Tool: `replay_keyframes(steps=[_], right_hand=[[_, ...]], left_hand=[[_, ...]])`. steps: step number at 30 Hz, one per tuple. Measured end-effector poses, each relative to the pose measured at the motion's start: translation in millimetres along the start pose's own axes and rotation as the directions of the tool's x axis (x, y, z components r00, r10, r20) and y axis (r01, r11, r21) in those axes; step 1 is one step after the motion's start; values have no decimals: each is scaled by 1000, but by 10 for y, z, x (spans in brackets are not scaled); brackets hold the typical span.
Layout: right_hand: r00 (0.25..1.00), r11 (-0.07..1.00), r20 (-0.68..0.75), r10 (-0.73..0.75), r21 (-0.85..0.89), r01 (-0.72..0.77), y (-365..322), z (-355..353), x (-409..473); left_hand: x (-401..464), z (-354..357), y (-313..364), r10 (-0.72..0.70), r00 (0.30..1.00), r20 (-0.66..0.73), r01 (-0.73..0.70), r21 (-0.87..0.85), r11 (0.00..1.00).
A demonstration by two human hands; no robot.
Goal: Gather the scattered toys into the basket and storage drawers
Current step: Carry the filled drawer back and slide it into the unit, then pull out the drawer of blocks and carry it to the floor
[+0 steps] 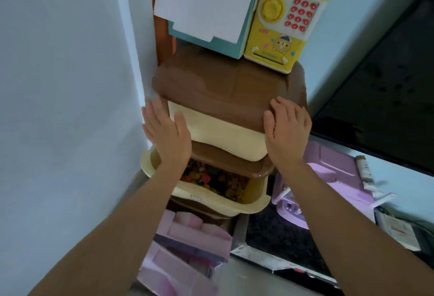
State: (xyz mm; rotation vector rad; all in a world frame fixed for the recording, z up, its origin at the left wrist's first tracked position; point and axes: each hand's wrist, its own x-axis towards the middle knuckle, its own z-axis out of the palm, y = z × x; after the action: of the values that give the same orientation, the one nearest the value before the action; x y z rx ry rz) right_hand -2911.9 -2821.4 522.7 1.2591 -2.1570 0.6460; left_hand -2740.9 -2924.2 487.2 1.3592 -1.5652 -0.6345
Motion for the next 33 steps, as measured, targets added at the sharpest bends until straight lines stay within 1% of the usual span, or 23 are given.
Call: replay_keyframes(steps=[1, 2, 3, 5, 6, 7, 8, 10, 11, 12, 14, 16, 17, 18, 20, 21, 22, 26, 28, 29, 31, 32, 33], right_hand=[[995, 999, 99, 22, 26, -24, 0, -79, 3], [978, 997, 203, 40, 55, -52, -3, -131, 15], [962, 995, 270, 50, 75, -73, 3, -170, -13], [948, 985, 303, 94, 108, -132, 0, -244, -163], [945, 981, 305, 116, 113, -157, -6, -284, -306], [943, 981, 310, 118, 110, -159, -9, -301, -489], [941, 984, 321, 108, 103, -148, -12, -324, -690], [926, 986, 369, 84, 103, -131, 3, -357, -1069], [906, 984, 413, 90, 102, -145, 24, -376, -1226], [879, 981, 466, 104, 100, -169, 40, -379, -1356], [806, 968, 571, 153, 77, -238, 72, -379, -1574], [708, 930, 666, 237, 55, -364, 114, -369, -1734], [648, 884, 708, 281, 72, -462, 123, -370, -1793], [586, 806, 745, 319, 111, -581, 117, -385, -1834], [454, 577, 810, 371, 182, -796, 101, -421, -1895], [388, 472, 836, 389, 181, -863, 94, -438, -1920], [333, 398, 850, 407, 164, -903, 85, -438, -1941], [171, 233, 869, 464, 66, -970, 0, -364, -2023], [83, 155, 877, 474, 10, -988, -85, -356, -2111], [45, 125, 876, 480, -17, -992, -120, -363, -2151], [-14, 28, 884, 468, -30, -999, -161, -388, -2202], [-36, -29, 895, 445, -26, -999, -181, -403, -2213], [-38, -67, 902, 429, -10, -998, -198, -421, -2210]], left_hand=[[-238, -19, -81, -57, 997, 55, 55, 41, 998], [-440, -23, -177, -89, 988, 125, 76, 101, 992], [-627, -33, -280, -109, 976, 187, 77, 168, 983], [-879, -65, -415, -139, 954, 267, 56, 293, 954], [-959, -89, -460, -127, 942, 311, 12, 348, 937], [-1019, -105, -512, -95, 919, 383, -71, 397, 915], [-1073, -115, -552, -52, 875, 480, -183, 429, 885], [-1159, -120, -622, -1, 733, 680, -390, 422, 818], [-1192, -125, -644, 9, 665, 747, -471, 409, 782], [-1195, -130, -666, 17, 619, 785, -535, 406, 741], [-1145, -139, -656, 46, 582, 812, -644, 426, 635], [-1088, -162, -601, 86, 561, 824, -732, 445, 515], [-1077, -183, -577, 103, 548, 830, -764, 447, 466], [-1075, -205, -554, 119, 535, 836, -786, 442, 433], [-1141, -287, -535, 124, 507, 853, -810, 422, 408], [-1188, -352, -542, 127, 492, 861, -819, 409, 403], [-1230, -423, -561, 136, 480, 867, -825, 393, 407], [-1365, -733, -670, 132, 411, 902, -841, 320, 436], [-1471, -874, -772, 185, 364, 913, -846, 241, 476], [-1512, -949, -815, 212, 360, 908, -830, 208, 518], [-1540, -1080, -834, 216, 395, 893, -786, 207, 583], [-1521, -1127, -833, 194, 405, 893, -770, 219, 600], [-1484, -1156, -822, 168, 401, 901, -760, 224, 610]])
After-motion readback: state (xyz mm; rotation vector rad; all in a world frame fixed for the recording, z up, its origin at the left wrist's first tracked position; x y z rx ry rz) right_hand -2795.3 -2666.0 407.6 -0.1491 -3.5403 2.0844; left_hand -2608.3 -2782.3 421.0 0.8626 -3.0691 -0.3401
